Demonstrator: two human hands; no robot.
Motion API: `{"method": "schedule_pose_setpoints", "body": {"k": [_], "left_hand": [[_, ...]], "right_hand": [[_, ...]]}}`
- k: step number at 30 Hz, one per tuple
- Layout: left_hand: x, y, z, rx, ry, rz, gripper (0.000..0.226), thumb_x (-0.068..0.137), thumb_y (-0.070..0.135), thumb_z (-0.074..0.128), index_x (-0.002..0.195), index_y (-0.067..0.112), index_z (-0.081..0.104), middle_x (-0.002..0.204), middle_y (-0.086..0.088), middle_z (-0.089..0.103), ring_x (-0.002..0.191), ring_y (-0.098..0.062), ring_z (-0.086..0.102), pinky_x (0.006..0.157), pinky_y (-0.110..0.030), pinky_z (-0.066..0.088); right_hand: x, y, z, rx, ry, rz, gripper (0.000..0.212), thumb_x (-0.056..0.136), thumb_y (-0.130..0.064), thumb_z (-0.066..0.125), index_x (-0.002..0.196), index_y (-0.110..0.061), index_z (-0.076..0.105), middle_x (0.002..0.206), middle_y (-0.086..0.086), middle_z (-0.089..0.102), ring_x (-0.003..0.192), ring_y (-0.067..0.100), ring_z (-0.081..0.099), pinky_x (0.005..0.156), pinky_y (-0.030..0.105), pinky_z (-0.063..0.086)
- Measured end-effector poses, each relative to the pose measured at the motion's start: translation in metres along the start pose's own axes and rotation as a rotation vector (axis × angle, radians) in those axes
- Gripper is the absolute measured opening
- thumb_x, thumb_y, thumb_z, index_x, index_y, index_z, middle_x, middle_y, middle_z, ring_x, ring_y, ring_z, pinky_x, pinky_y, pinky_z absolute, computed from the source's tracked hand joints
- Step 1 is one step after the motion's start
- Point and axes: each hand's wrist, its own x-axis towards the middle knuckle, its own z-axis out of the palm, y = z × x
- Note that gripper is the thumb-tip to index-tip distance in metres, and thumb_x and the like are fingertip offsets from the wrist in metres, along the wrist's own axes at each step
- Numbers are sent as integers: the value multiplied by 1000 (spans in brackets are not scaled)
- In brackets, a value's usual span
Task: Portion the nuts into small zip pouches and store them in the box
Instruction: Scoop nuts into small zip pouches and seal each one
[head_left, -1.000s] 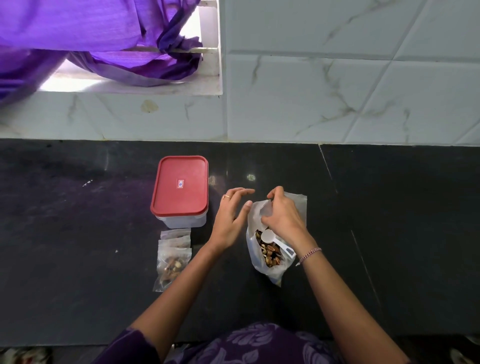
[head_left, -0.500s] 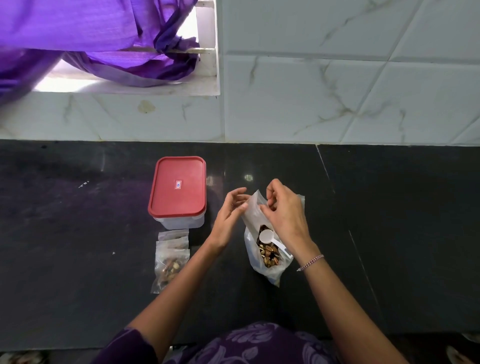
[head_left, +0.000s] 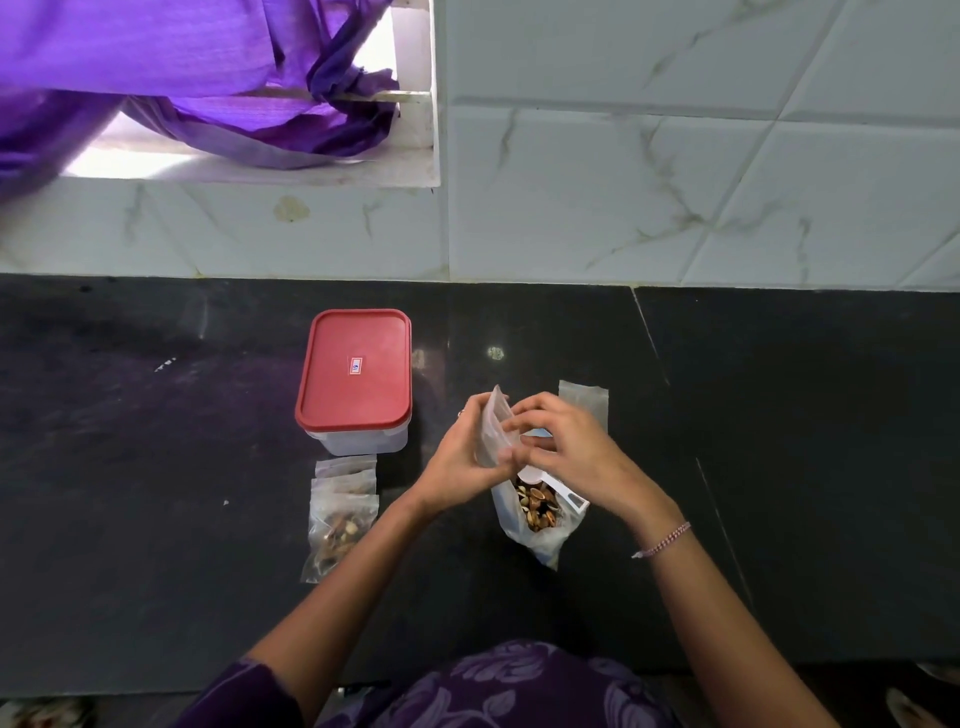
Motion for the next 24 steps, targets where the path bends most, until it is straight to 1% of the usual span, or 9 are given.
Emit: {"method": "schedule_pose_setpoints", "body": {"k": [2,4,8,11,16,19,21,23,24], "left_hand": [[-1,1,0,-8,-6,14,76,71,50,74,129,17,38,116,-1,55,109,-20,58,95,-45,51],[-1,1,2,0,-31,9,72,74,44,73,128,14,38,113,-1,56,106,-19,59,92,-44,52],[-3,-2,5,22,-61,-24,64,77,31,71,128,11,38,111,0,56,105,-20,59,91,-47,52],[-3,0,3,58,-39,-32,62,77,30,71,126,12,38,112,-3,56,103,-20,59,88,-48,53],[-6,2,2,60,-22,34,70,74,27,75,132,15,37,124,-1,51,117,-25,54,99,-47,47],[-11,3,3,39,-10,34,65,76,32,72,130,14,41,123,2,54,116,-23,55,99,-47,47],[-14,0,3,48,-3,17,61,78,40,71,127,17,44,120,4,54,113,-22,55,96,-47,48],[-17,-3,2,80,6,-8,58,78,47,71,124,22,45,118,8,54,111,-18,55,94,-46,49],[-18,-4,2,101,12,-16,58,77,49,71,122,24,45,117,9,54,111,-16,54,93,-44,49]], "right_hand": [[-1,7,-1,-64,-20,-40,35,80,-24,74,112,-16,67,116,-11,49,103,3,56,87,11,48],[-2,9,-2,-121,25,-82,24,80,-19,74,103,-14,70,113,-10,49,101,4,56,89,15,49],[-3,8,-4,-210,77,-180,12,85,-27,68,92,-17,68,108,-10,47,101,2,51,86,15,46],[-4,8,-4,-298,72,-227,12,89,-31,63,96,-22,62,112,-11,42,106,1,44,87,18,45],[-11,2,0,-514,51,-292,17,90,-33,60,102,-22,59,116,-7,41,105,5,40,82,27,50],[-14,4,5,-455,44,-272,17,88,-33,63,100,-23,59,113,-10,42,104,3,41,83,26,49],[-16,6,7,-279,59,-198,20,85,-34,67,102,-26,59,110,-15,43,101,0,45,81,22,48],[-18,14,8,-93,144,-82,27,81,-38,70,104,-27,60,105,-16,47,94,-1,50,74,18,48],[-19,22,9,-66,212,-11,29,80,-41,70,104,-26,62,102,-16,49,90,-1,52,72,18,48]]}}
